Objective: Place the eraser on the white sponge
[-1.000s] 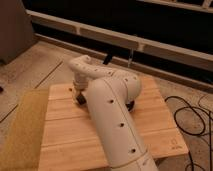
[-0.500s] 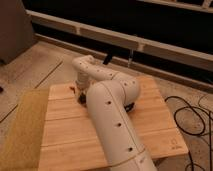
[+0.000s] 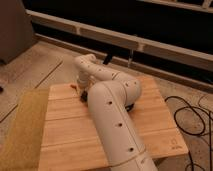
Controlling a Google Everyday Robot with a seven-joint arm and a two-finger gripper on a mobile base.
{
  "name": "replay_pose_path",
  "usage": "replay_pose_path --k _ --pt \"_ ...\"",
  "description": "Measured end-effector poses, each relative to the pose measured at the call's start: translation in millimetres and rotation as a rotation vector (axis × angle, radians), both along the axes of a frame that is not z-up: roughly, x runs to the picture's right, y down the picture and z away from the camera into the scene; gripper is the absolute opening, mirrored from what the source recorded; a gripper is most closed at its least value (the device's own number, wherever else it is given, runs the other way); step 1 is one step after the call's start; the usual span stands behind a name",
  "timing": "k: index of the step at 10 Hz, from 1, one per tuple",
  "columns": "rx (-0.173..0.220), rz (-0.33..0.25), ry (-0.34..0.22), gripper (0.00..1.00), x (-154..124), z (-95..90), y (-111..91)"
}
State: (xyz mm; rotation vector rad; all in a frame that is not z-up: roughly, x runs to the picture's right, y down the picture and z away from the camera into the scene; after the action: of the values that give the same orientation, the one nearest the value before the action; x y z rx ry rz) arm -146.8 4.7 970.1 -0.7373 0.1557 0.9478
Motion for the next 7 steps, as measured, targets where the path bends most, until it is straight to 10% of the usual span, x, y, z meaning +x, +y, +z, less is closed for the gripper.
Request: replay_pose_path --k 4,7 --pt "0.177 -0.028 -0.011 0.06 -9 -78.6 -55" --pt "0.201 -0.053 0.217 0.06 61 -93.5 -67"
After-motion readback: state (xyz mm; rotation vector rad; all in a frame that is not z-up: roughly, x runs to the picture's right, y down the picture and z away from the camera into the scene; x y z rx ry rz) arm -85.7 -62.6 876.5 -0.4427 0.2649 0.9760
